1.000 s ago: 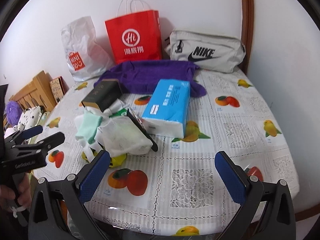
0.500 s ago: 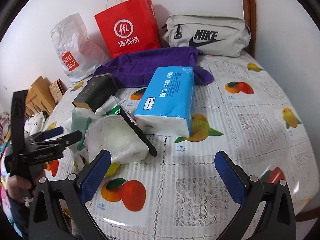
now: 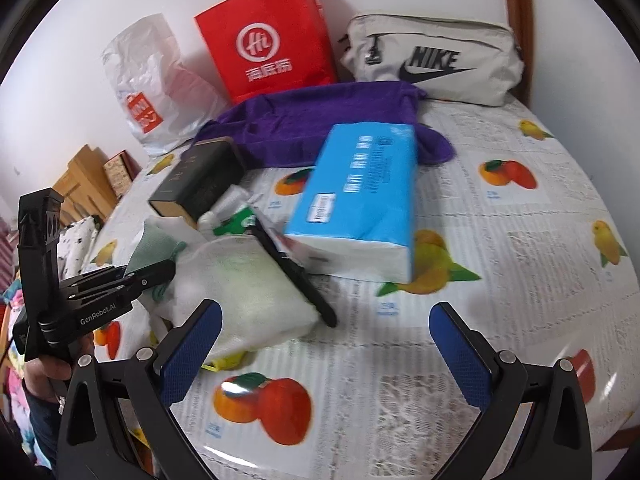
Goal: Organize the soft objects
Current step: 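Grasp the light-green mesh cloth with the left tool while the right tool grasps the clear mesh bag, then carry the green cloth with the left tool while the right tool carries the mesh bag to the purple towel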
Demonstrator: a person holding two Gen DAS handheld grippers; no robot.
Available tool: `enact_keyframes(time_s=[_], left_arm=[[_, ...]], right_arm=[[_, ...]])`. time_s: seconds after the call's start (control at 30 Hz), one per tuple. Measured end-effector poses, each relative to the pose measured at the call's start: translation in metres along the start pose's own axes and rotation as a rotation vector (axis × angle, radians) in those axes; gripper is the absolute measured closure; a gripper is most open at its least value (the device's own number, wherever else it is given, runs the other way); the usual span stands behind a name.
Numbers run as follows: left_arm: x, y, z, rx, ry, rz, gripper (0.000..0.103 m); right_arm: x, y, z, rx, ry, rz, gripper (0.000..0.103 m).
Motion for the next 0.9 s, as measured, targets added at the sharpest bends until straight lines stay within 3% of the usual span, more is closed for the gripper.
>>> enact_keyframes(time_s=[0.2,0.37,0.4,0.43,0.47,0.5,0.63,0.77,0.9], left_arm=[[-0.016,-0.016,0.0,-0.021,0.012,-0.026,0.089],[-0.017,-0.028,0.004,-0.055,-0.001,-0.05,0.089],[-0.016,-0.029,0.006,-0.058,-0.006,-0.051,0.089],[-0.015,-0.03,0.006,-0.061,-0.014,-0.053,0.089],[-0.014,-0.031,0.007,-0.064,-0.019,-0.056,0.089],[-0.014,-0.032,0.008,-0.067,-0.023,-0.056,0.089],[-0.016,-0.033,0.006,-0.073,-0.026,-0.048,0.089],[-0.02,-0.033,0.001,-0.077,-0.022,-0.045,0.089],[-0.026,-0.03,-0.007,-0.073,-0.013,-0.041,0.089]], right_arm=[[0.012,-0.029,-0.005,-0.069,-0.02,-0.062,0.0],[0.041,-0.05,-0.006,-0.138,-0.08,-0.061,0.002],[0.046,-0.053,-0.005,-0.15,-0.088,-0.061,0.005],[0.049,-0.055,-0.004,-0.165,-0.093,-0.061,0.018],[0.051,-0.058,-0.002,-0.183,-0.1,-0.064,0.039],[0.052,-0.061,0.001,-0.209,-0.114,-0.066,0.049],[0.044,-0.06,0.004,-0.241,-0.096,-0.075,0.073],[0.028,-0.054,-0.002,-0.232,-0.078,-0.096,0.08],[0.015,-0.048,-0.011,-0.205,-0.064,-0.116,0.081]])
Point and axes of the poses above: each gripper's, at about its wrist camera, not at the fingertips, and x roughly the way its jaws point, y to its right, z to its underside, the point moved 2 cm from there along x, roughly the way its jaws point, and after that the axes turned 4 degrees about x, right-handed, at the moved point
